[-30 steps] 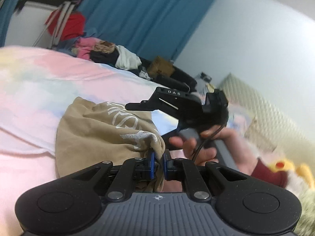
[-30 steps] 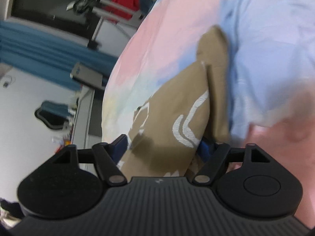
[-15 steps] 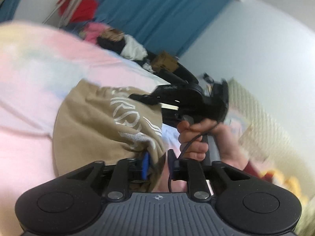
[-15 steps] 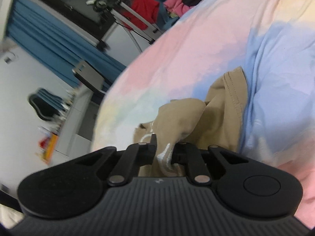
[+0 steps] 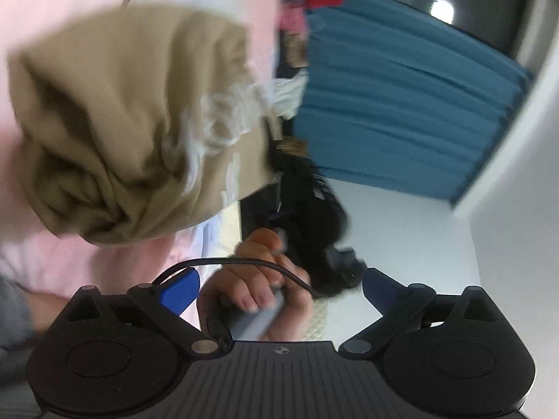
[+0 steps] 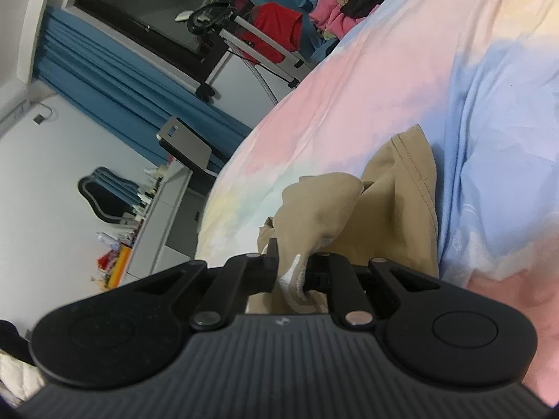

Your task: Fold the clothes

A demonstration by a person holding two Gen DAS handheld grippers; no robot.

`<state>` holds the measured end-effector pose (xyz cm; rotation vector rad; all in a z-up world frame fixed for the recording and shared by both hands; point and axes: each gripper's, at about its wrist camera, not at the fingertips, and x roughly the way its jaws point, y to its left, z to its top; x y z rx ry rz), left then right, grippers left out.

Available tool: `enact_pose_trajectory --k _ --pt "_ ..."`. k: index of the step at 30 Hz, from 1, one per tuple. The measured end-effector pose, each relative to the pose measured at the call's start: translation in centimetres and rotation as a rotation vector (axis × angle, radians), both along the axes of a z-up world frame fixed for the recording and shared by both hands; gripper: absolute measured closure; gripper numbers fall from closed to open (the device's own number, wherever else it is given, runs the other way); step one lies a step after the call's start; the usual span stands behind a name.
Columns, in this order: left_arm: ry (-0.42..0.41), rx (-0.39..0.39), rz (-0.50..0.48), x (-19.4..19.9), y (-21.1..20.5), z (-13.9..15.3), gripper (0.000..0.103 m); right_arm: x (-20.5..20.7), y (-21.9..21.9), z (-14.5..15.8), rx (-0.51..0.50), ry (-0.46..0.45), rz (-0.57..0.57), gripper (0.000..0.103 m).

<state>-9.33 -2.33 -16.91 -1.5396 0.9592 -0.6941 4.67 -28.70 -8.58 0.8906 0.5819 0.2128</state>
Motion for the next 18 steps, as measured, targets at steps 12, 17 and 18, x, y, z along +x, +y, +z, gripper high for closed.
enact_pose_trajectory --k 12,17,18 --pt "0.038 -0.060 0.029 0.4 -0.8 -3.9 0.005 -2.2 -2.7 -0.6 0.106 -0.017 -0.101 0.092" --pt "0.021 -0.029 0.053 -0.2 0.8 -3.6 0.005 -2.3 -2.7 -0.6 0.093 -0.015 -0.089 0.092" --pt "0.018 -0.023 0.058 -0.3 1.2 -3.6 0.004 -2.4 -2.8 -0.7 0.095 -0.013 -0.090 0.092"
